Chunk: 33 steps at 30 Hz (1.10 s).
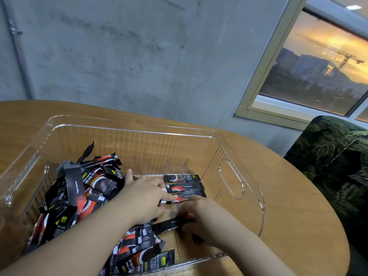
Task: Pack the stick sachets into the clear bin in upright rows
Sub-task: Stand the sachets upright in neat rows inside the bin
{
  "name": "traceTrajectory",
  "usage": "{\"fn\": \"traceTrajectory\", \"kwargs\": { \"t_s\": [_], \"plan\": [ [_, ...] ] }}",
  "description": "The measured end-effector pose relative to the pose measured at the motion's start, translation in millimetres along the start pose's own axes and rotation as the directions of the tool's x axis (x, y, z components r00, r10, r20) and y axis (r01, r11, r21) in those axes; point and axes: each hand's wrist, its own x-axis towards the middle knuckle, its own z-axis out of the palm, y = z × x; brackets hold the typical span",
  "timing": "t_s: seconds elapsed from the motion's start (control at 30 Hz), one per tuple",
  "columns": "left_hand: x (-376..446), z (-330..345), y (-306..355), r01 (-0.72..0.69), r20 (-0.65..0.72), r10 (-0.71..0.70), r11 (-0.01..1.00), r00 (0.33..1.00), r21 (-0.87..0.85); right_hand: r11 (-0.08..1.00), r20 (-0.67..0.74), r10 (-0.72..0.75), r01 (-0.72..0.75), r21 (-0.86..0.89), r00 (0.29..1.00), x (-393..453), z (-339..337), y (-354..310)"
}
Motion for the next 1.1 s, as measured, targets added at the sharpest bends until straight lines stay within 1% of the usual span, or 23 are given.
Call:
{"fn": "traceTrajectory", "kwargs": {
  "t_s": [0.13,0.17,0.27,0.33,0.47,0.6,0.67,0.83,0.93,1.0,1.1],
  "plan": [
    [0.0,1.1,-1.0,0.001,0.008,-0.001,1.000,1.000,-0.003,0.980,0.085,0.188,-0.182,-0.075,0.978,5.0,-3.8,2.0],
    [0.3,1.9,-1.5,0.000,0.001,0.000,1.000,1.000,-0.014,0.975,0.058,0.217,-0.213,-0.062,0.975,3.1,-4.1,3.9],
    [0.9,3.7,-2.2,0.019,-0.033,-0.020,0.999,0.999,-0.047,0.967,-0.114,0.250,-0.254,-0.022,0.961,-4.8,-3.4,6.6],
    [0.9,4.1,-2.2,0.027,-0.055,-0.031,0.998,0.998,-0.059,0.954,-0.158,0.297,-0.300,0.004,0.942,-5.8,-1.8,4.7],
    [0.8,3.6,-2.3,0.029,-0.064,-0.033,0.997,0.997,-0.069,0.932,-0.086,0.357,-0.361,-0.041,0.930,-6.5,-2.0,3.0],
    [1.2,3.7,-2.0,0.023,-0.030,-0.025,0.998,0.999,-0.056,0.905,-0.035,0.419,-0.421,-0.060,0.907,-6.7,-2.2,4.3],
    [1.2,4.7,-2.1,0.022,-0.030,-0.024,0.999,0.999,-0.045,0.896,-0.005,0.440,-0.440,-0.054,0.898,-7.1,-2.9,3.9],
    [1.1,6.7,-2.3,0.018,-0.060,-0.020,0.999,0.998,-0.044,0.871,0.013,0.492,-0.491,-0.021,0.871,-5.3,-4.0,-2.0],
    [1.4,7.0,-2.4,0.019,-0.067,-0.021,0.999,0.998,-0.037,0.858,-0.023,0.512,-0.513,-0.011,0.858,-4.2,-3.6,-2.8],
    [1.8,6.9,-2.5,0.016,-0.071,-0.018,0.999,0.997,-0.036,0.861,-0.047,0.504,-0.506,-0.046,0.862,-6.1,-4.8,-3.3],
    [2.4,6.8,-2.9,0.016,-0.074,-0.019,0.999,0.997,-0.040,0.875,-0.106,0.445,-0.457,-0.162,0.889,-10.0,-6.6,-4.8]
  ]
}}
